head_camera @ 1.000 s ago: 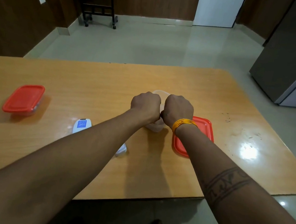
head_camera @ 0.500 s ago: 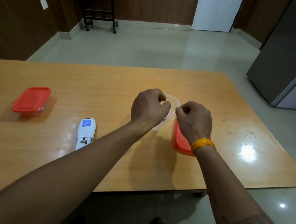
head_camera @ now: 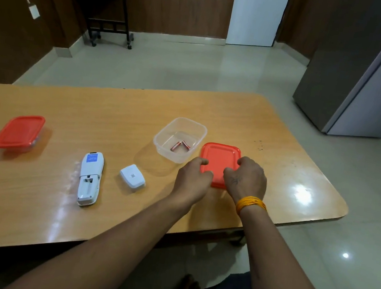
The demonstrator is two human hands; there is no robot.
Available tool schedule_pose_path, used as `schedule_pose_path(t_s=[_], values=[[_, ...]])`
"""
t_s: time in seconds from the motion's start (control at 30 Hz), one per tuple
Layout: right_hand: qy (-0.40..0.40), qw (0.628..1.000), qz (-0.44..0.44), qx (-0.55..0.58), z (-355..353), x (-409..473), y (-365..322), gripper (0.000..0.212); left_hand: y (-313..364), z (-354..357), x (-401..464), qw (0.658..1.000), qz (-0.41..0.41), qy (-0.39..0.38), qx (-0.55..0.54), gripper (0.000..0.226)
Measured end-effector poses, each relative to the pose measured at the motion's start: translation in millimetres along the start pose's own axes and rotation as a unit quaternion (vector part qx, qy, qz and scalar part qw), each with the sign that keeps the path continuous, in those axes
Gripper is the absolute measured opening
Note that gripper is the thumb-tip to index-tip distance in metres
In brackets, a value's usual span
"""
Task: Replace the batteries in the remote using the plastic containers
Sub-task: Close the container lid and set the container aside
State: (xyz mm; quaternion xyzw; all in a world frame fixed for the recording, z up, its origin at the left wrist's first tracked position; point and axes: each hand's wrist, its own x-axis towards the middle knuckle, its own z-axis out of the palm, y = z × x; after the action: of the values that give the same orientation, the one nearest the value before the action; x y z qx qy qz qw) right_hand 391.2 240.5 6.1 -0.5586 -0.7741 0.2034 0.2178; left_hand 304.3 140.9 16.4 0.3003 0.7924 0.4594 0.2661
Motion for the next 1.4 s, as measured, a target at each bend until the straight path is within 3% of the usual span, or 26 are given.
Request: schedule_pose_path(t_s=[0.23, 0.37, 0.47, 0.57, 0.63, 0.73, 0.93, 1.0, 1.07, 1.13, 1.2, 1.3, 1.4], values=[[-0.001, 0.986, 0.104, 0.132, -2, 7, -3, 0.037, -2, 3, 6, 0.999, -0.019, 0.028, -0.023, 0.043], [-0.006, 0.968, 0.13, 0.216, -4, 8, -5, 0.022, 2, 5, 3, 0.997, -0.048, 0.017, -0.059, 0.036], [0.039, 0.967, 0.078, 0.24, -8, -2, -13, 0.023, 8, 6, 3, 0.989, -0.071, 0.013, -0.13, 0.027], [0.095, 0.97, -0.028, 0.222, -10, -19, -25, 0.018, 17, -1, 8, 0.976, -0.049, 0.017, -0.209, 0.038], [0.124, 0.968, -0.119, 0.183, -8, -30, -34, 0.014, 30, -10, 9, 0.972, -0.034, 0.016, -0.234, 0.04], [0.15, 0.955, -0.232, 0.105, -3, -41, -47, 0.024, 39, -25, 17, 0.97, -0.036, 0.036, -0.239, 0.04], [0.138, 0.943, -0.282, 0.107, 3, -39, -63, 0.029, 30, -60, 29, 0.973, -0.023, 0.069, -0.219, 0.027], [0.17, 0.942, -0.249, 0.146, -1, -23, -66, 0.03, 28, -72, 34, 0.975, -0.026, 0.076, -0.208, 0.027], [0.17, 0.951, -0.163, 0.2, -4, 0, -66, 0.03, 26, -83, 43, 0.975, -0.028, 0.075, -0.205, 0.028], [0.07, 0.956, -0.05, 0.279, -2, 14, -65, 0.033, 27, -91, 52, 0.976, -0.028, 0.071, -0.204, 0.027], [-0.027, 0.931, 0.028, 0.362, 6, 18, -68, 0.028, 25, -97, 66, 0.978, -0.021, 0.063, -0.196, 0.022], [-0.05, 0.909, 0.062, 0.409, 18, 22, -72, 0.019, 23, -103, 85, 0.989, -0.007, 0.067, -0.132, 0.031], [-0.027, 0.908, 0.074, 0.412, 25, 29, -78, 0.022, 16, -112, 104, 0.992, 0.041, 0.123, 0.015, 0.03]])
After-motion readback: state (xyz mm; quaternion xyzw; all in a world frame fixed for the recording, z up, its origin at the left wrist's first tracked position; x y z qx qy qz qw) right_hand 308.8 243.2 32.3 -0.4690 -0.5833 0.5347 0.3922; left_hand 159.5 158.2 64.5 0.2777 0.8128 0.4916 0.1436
